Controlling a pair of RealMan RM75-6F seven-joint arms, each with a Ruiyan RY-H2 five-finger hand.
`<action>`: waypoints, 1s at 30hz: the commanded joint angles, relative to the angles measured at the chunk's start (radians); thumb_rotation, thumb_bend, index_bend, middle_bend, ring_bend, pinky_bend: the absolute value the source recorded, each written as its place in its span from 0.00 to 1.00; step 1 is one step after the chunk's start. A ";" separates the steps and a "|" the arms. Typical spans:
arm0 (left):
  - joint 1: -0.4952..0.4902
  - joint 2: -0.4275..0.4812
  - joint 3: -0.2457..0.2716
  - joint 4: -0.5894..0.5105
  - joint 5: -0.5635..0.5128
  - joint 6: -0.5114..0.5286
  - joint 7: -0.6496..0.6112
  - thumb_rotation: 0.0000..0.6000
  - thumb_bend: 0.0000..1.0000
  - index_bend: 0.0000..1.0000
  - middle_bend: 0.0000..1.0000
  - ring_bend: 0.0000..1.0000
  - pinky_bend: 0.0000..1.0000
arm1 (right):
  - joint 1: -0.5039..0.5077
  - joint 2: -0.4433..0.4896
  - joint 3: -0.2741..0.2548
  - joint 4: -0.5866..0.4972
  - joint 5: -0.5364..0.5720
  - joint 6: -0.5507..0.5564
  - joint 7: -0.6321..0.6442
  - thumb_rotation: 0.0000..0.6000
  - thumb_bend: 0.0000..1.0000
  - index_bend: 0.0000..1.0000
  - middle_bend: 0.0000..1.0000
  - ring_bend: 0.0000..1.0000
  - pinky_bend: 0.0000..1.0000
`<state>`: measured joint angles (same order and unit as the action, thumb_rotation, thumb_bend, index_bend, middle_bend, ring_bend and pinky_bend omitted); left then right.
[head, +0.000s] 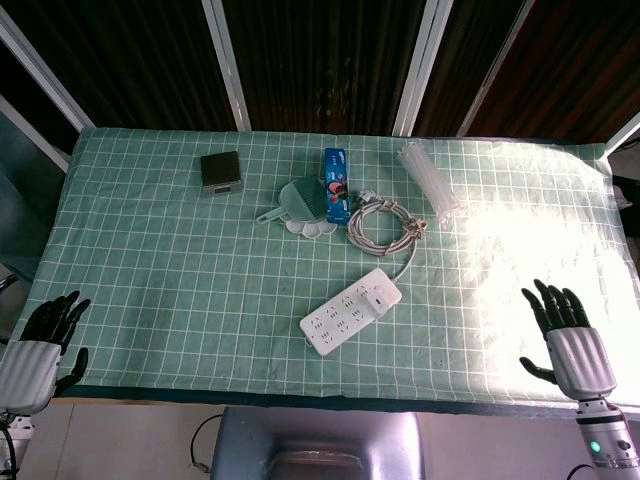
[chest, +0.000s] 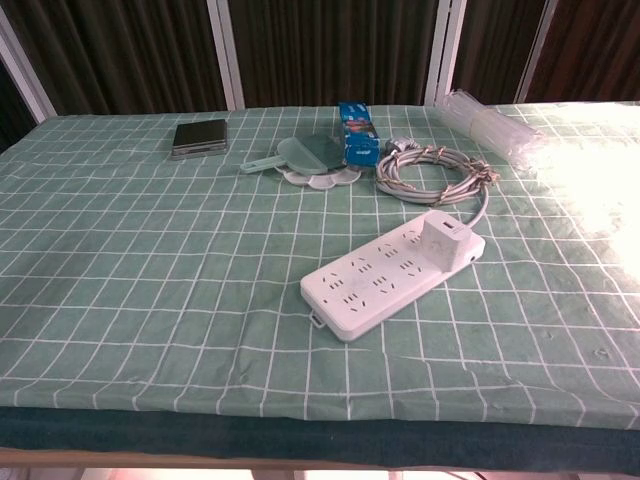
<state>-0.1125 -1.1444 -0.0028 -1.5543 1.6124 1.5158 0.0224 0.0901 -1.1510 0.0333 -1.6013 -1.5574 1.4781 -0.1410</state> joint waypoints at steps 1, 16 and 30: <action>-0.002 -0.003 0.004 0.003 0.008 -0.002 -0.004 1.00 0.52 0.00 0.00 0.00 0.10 | 0.001 -0.003 0.000 0.001 -0.001 0.000 -0.004 1.00 0.18 0.00 0.00 0.00 0.00; -0.234 -0.064 0.078 -0.029 0.420 -0.085 -0.185 1.00 0.82 0.00 0.05 0.04 0.18 | 0.061 -0.045 -0.011 0.024 -0.087 -0.052 -0.021 1.00 0.18 0.00 0.00 0.00 0.00; -0.472 -0.211 -0.079 -0.240 0.085 -0.587 0.149 0.94 0.92 0.00 0.00 0.00 0.12 | 0.265 -0.115 0.076 -0.027 0.015 -0.330 -0.172 1.00 0.18 0.00 0.00 0.00 0.00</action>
<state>-0.5285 -1.2979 -0.0343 -1.7593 1.7713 1.0002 0.0768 0.3102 -1.2457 0.0872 -1.6321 -1.5867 1.2118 -0.2970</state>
